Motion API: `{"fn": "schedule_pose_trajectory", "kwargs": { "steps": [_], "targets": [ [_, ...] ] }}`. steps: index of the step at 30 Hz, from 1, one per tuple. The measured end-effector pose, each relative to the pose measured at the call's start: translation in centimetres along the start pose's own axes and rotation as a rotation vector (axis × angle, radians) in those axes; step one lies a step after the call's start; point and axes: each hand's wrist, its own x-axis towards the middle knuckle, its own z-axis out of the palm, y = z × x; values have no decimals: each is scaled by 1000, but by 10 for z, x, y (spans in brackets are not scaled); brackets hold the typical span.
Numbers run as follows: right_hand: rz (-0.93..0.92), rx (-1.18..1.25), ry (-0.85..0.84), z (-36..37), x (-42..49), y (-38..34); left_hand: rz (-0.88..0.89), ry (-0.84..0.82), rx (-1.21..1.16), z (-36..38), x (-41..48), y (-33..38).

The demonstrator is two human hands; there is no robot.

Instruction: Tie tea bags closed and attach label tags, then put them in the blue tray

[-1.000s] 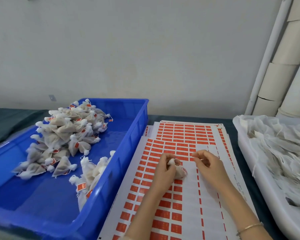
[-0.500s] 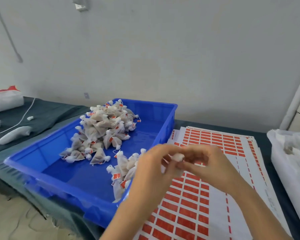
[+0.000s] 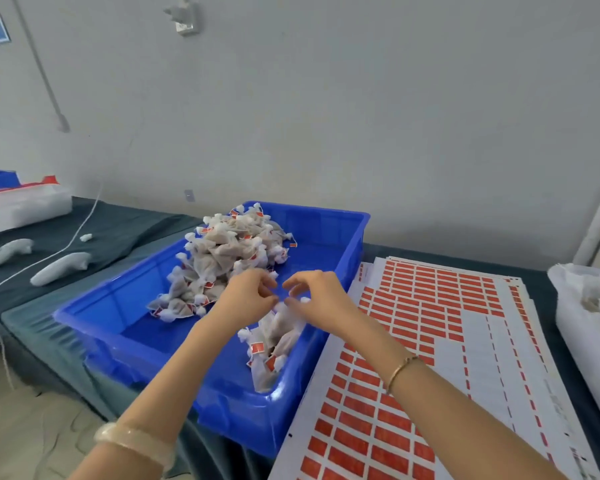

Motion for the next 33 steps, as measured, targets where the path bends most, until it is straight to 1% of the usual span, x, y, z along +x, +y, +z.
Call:
{"fn": "schedule_pose_trajectory", "kwargs": {
  "steps": [2, 4, 5, 7, 10, 12, 15, 18, 20, 22, 24, 26, 29, 33],
  "targets": [
    [-12, -8, 51, -1, -15, 3, 0, 74, 48, 6, -5, 1],
    [-39, 25, 159, -8, -37, 6, 58, 181, 2, 14, -13, 14],
    [-41, 45, 213, -14, -51, 7, 104, 203, -49, 19, -19, 25],
    [0, 79, 302, -27, -80, 13, 207, 190, -140, 32, -34, 55],
    [169, 71, 370, -51, -127, 28, 343, 114, -270, 59, -55, 105],
    [259, 23, 397, -76, -160, 40, 422, 17, -339, 83, -63, 137],
    [314, -54, 404, -123, -206, 54, 521, -130, -356, 124, -70, 181],
    [402, -151, 487, -163, -248, 68, 630, -226, -396, 163, -76, 217],
    [502, -242, 530, -184, -270, 80, 706, -285, -388, 184, -79, 235],
    [654, -354, 468, -199, -288, 92, 780, -355, -368, 201, -80, 249],
    [806, -448, 350, -208, -303, 101, 861, -424, -324, 212, -82, 261],
    [919, -521, 220, -209, -310, 107, 939, -461, -249, 219, -85, 271],
    [1016, -618, 73, -206, -311, 112, 1015, -461, -108, 223, -88, 287],
    [1053, -698, 40, -206, -307, 114, 1074, -516, 148, 226, -90, 306]
  ]
}}
